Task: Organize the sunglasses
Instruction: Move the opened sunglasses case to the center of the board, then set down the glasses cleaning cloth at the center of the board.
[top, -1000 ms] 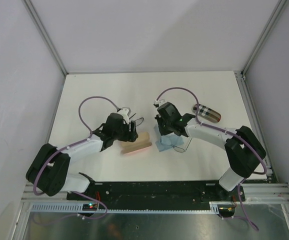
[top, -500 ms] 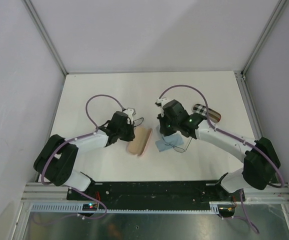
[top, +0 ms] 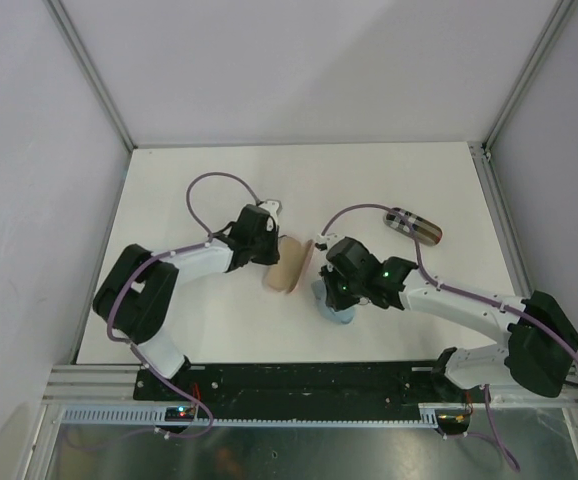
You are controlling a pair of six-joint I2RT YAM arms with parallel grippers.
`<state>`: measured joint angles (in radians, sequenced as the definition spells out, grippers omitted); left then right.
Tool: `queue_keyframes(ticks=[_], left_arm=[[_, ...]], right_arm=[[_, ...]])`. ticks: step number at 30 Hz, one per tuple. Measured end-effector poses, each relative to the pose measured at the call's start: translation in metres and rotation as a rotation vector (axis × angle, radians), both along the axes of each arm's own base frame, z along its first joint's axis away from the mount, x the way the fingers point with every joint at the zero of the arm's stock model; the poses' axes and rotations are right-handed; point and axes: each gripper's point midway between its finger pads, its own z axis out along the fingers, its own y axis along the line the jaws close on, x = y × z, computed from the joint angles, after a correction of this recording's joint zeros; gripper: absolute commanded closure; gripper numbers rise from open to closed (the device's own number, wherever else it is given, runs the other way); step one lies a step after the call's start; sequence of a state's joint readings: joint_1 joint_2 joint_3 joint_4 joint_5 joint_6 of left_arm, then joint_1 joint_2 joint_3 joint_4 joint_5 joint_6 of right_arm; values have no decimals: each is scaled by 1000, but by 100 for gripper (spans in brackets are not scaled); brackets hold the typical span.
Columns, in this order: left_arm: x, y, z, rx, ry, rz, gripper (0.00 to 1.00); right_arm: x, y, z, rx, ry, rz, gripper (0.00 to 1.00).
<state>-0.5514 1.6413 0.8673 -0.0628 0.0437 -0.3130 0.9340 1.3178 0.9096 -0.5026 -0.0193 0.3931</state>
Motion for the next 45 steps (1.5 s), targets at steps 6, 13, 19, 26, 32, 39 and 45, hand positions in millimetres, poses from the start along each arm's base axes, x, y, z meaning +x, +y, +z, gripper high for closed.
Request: queue_keyframes(ticks=[6,13,19,26,32,39,45], left_arm=[[20,-11,-6,8,4,5,86],[51,-29,-5,1,-15,7,85],[82,-46,-4,-12,-41,11,84],[118,-60,6,-41,-84,15,69],[128,-68,19,-76,-107,2,39],[112,-62,44,-97,-122,-21,20],[83,-45,123,-165,-248,-26,16]], right_arm=[[29,-36,-20,-31,34,-137,100],[92,-76,-35,4,51,-306,100],[122,-99,-48,6,79,-395,100],[161,-100,-22,29,-15,-435,100],[178,-95,10,58,-103,-424,100],[128,-22,43,117,-165,-161,100],[74,32,51,169,-134,34,37]])
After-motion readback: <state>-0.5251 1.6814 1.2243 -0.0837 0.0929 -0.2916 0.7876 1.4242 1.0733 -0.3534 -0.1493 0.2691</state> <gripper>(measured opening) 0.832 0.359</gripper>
